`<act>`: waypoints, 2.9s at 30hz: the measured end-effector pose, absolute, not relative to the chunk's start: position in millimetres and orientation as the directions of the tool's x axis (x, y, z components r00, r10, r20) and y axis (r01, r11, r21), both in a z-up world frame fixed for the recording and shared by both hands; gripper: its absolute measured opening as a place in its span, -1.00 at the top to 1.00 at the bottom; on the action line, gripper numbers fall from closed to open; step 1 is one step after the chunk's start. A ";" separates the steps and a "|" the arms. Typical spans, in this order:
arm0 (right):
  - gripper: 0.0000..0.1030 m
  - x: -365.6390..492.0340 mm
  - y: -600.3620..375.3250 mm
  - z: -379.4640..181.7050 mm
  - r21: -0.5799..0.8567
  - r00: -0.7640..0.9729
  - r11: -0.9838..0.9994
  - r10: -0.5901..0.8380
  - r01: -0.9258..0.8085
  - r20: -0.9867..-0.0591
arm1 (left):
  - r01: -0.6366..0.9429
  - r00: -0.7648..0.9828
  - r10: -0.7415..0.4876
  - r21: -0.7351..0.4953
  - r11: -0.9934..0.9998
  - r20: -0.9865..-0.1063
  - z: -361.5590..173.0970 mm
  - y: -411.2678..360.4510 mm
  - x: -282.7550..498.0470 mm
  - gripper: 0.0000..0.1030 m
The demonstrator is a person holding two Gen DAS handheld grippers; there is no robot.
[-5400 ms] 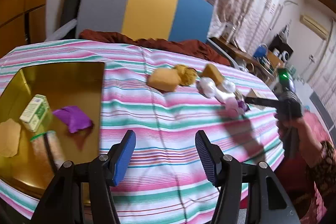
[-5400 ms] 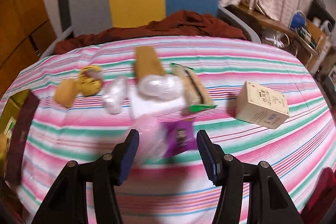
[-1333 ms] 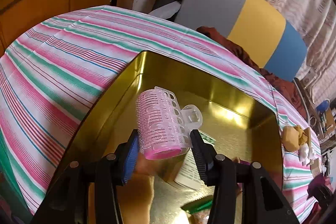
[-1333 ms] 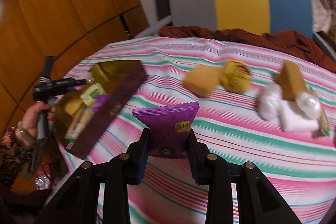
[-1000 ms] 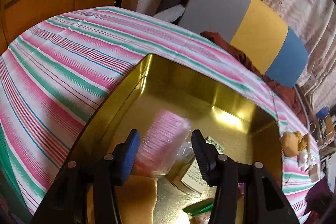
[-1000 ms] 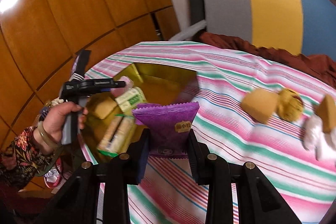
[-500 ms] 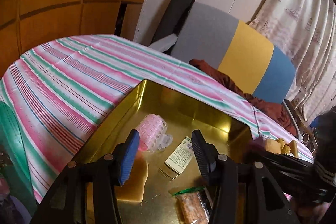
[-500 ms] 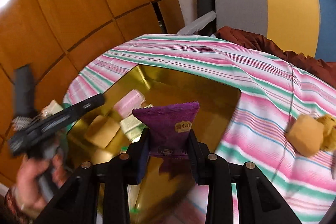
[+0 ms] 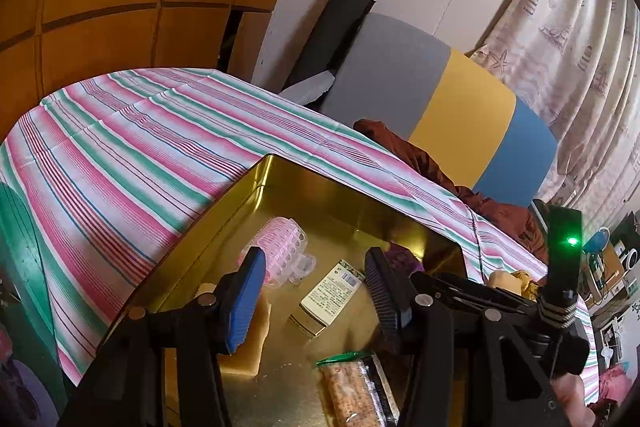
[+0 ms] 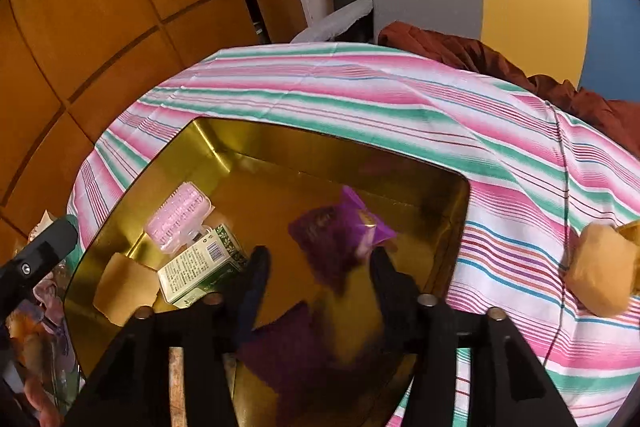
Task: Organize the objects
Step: 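Carry the pink roller into the tin with the left tool while the right tool drops its packet there, then move the right tool to the pile and grasp a clear plastic-wrapped bundle, then grasp an orange sponge with the left tool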
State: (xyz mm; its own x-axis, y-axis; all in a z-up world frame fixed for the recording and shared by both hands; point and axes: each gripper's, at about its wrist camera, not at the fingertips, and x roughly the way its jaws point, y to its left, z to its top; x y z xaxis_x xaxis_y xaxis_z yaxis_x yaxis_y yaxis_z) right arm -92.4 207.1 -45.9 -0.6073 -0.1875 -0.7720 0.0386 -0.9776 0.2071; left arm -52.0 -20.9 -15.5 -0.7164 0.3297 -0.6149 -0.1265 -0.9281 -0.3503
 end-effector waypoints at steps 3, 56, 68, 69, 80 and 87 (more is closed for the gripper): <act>-0.17 -81.5 210.7 -39.7 0.211 -0.629 -0.976 -0.192 0.045 -0.754 | -0.138 -0.715 0.337 -0.348 -0.927 -0.613 -15.6 -14.4 -48.6 -0.02; -0.19 29.6 493.0 -62.0 0.079 -0.613 -0.899 0.227 -0.430 -0.757 | -0.605 -0.440 0.573 -0.243 -0.758 -0.692 -26.2 182.3 64.8 -0.03; 0.28 48.5 495.2 -76.4 0.086 -0.595 -0.918 0.177 -0.386 -0.784 | -0.587 -0.436 0.562 -0.251 -0.769 -0.703 -21.4 225.8 22.9 -0.23; 0.28 52.0 495.2 -76.8 0.093 -0.590 -0.922 0.161 -0.377 -0.791 | -0.590 -0.432 0.558 -0.246 -0.769 -0.709 -22.5 233.4 18.6 -0.27; 0.28 84.9 490.0 -80.0 0.119 -0.561 -0.928 0.108 -0.353 -0.820 | -0.562 -0.372 0.479 -0.218 -0.798 -0.795 -53.7 302.5 -36.6 -0.40; 0.28 81.6 494.0 -78.0 0.135 -0.543 -0.927 0.083 -0.349 -0.835 | -0.574 -0.423 0.415 -0.116 -0.810 -0.805 -65.7 338.5 -58.0 -0.55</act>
State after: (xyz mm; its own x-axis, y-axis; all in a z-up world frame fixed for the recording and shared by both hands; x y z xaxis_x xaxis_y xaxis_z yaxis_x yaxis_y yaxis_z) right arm 81.6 494.0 -78.0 -0.5434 0.0827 -0.8354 -0.3489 -0.9273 0.1352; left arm -58.0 338.5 -65.7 -0.4235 0.4152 -0.8051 -0.5742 -0.8105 -0.1159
